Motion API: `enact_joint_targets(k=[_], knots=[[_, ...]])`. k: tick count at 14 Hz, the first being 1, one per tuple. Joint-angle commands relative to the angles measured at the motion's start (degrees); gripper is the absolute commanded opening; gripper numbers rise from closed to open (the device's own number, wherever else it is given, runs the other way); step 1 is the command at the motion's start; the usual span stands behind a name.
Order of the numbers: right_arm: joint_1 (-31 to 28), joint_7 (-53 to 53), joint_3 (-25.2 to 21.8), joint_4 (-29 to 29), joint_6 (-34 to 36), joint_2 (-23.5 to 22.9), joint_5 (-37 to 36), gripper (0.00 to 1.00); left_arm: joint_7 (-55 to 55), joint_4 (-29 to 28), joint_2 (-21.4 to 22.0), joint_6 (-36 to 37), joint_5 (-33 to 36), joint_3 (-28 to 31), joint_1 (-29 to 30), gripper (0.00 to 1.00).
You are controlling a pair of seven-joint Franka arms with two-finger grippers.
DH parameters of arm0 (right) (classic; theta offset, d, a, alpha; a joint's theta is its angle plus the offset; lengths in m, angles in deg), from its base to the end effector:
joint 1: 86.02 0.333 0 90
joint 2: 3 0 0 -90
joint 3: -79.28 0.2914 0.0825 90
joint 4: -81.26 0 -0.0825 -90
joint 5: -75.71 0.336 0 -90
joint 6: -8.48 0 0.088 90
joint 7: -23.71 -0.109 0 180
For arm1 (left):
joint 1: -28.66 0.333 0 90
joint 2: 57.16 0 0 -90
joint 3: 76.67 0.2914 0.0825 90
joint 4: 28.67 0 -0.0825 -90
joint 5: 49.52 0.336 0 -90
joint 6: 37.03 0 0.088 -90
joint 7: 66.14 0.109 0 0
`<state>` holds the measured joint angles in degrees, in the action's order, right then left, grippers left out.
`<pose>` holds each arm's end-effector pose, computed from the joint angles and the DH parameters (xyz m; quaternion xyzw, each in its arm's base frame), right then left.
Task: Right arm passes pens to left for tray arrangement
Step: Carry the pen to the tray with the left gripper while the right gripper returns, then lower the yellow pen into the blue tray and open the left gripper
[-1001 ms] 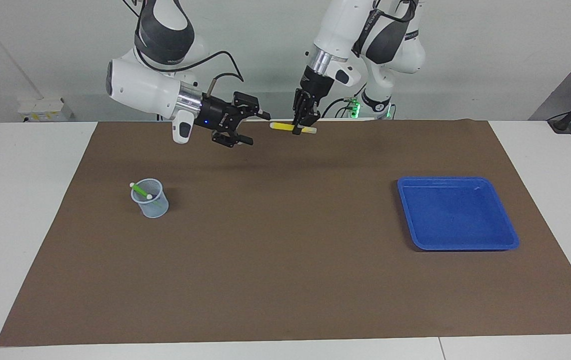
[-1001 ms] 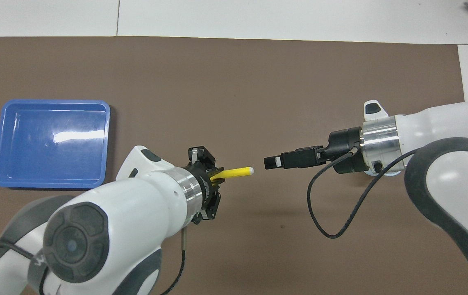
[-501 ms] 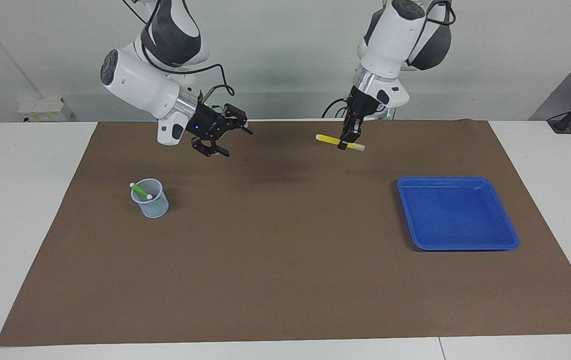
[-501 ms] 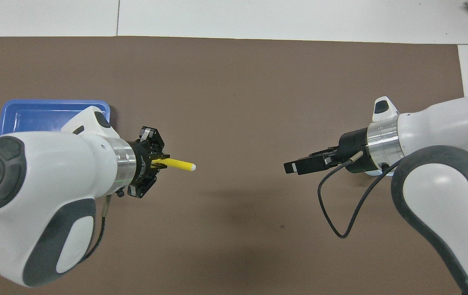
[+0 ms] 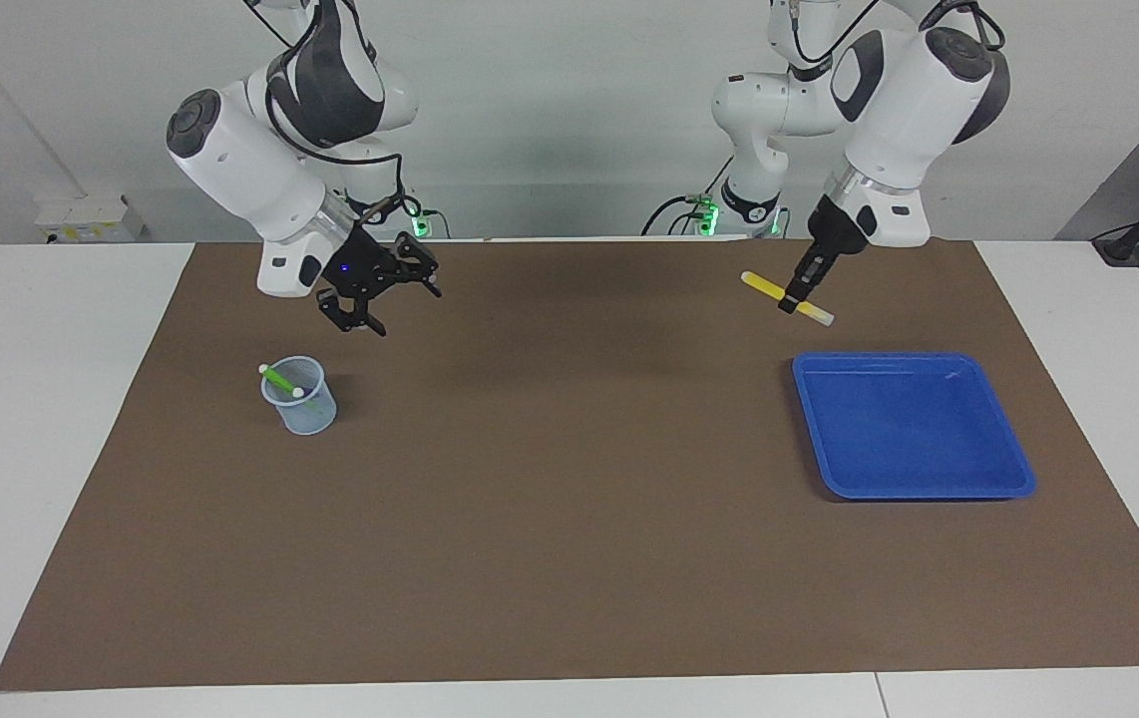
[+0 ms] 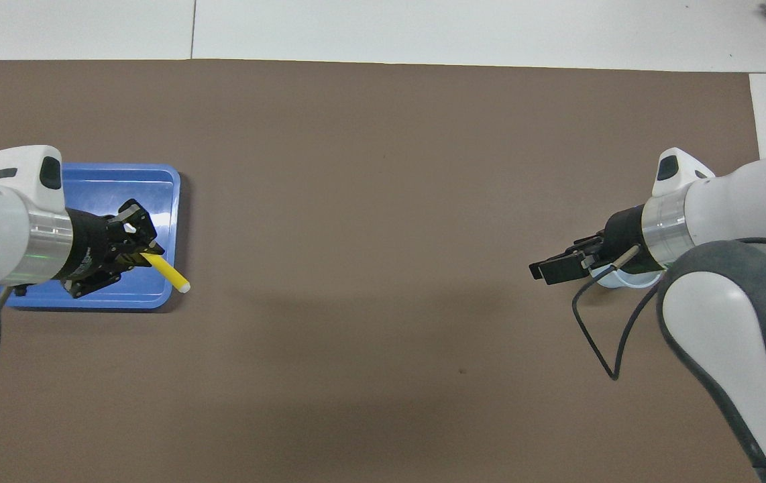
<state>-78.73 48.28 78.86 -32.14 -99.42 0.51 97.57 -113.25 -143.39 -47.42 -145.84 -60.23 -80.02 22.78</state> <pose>0.4876 0.0874 0.4854 -0.9616 -0.2069 -0.0108 0.1801 0.4648 -0.0911 0.5251 0.9327 0.3490 -0.0105 0.0901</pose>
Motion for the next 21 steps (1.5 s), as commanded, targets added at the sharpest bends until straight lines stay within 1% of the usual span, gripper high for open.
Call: enact_joint_targets(k=[1,2,4,6,7,8,11,13,16,17,19,21], knots=[[-1.48,2.07,0.5,-0.06,-0.73,0.09,-5.23,1.0,16.81,0.19,0.19,2.81,0.08,-0.43,4.37,0.0],[-1.75,2.33,0.5,-0.06,-0.82,0.09,-7.17,1.0,23.23,0.02,-0.24,2.81,0.86,-0.43,5.25,0.0],[-3.41,5.65,0.5,-0.5,-1.34,0.0,-9.55,1.0,35.19,-0.42,-2.08,2.63,6.72,-0.34,5.79,0.0],[-4.65,9.0,0.42,-0.77,-3.8,-0.61,-12.18,1.0,43.12,-0.34,-5.77,1.23,8.6,-0.26,7.37,0.0],[-4.82,9.27,0.5,-0.77,-4.24,-0.79,-14.2,1.0,44.63,-0.34,-7.44,-0.78,9.91,-0.26,7.46,0.0],[-5.17,9.36,0.5,-0.68,-4.68,-0.96,-15.52,1.0,44.82,-0.42,-8.5,-2.62,10.62,-0.26,8.16,0.0],[-6.14,10.59,0.5,-0.85,-6.53,-2.1,-16.41,1.0,44.91,-0.68,-12.98,-8.6,10.8,-0.26,8.6,0.0],[-6.32,10.51,0.42,-0.94,-8.19,-2.98,-17.02,0.98,45.0,-0.6,-16.58,-10.72,15.7,-0.26,8.6,0.0],[-7.54,9.89,0.42,-0.86,-11.27,-4.82,-17.64,0.96,45.0,-1.48,-19.93,-14.84,16.16,-0.34,10.62,0.0],[-7.81,9.46,0.42,-0.85,-12.06,-5.09,-17.64,0.96,44.91,-1.48,-21.5,-16.42,16.16,-0.34,10.36,0.0],[-7.99,6.39,0.33,-0.85,-13.82,-6.23,-17.91,0.95,44.65,-1.48,-23.79,-19.33,16.16,-0.43,10.1,0.0],[-7.99,0.35,0.33,-0.85,-14.97,-6.94,-19.75,0.95,44.3,-1.3,-24.15,-20.74,16.16,-0.52,9.92,0.0]])
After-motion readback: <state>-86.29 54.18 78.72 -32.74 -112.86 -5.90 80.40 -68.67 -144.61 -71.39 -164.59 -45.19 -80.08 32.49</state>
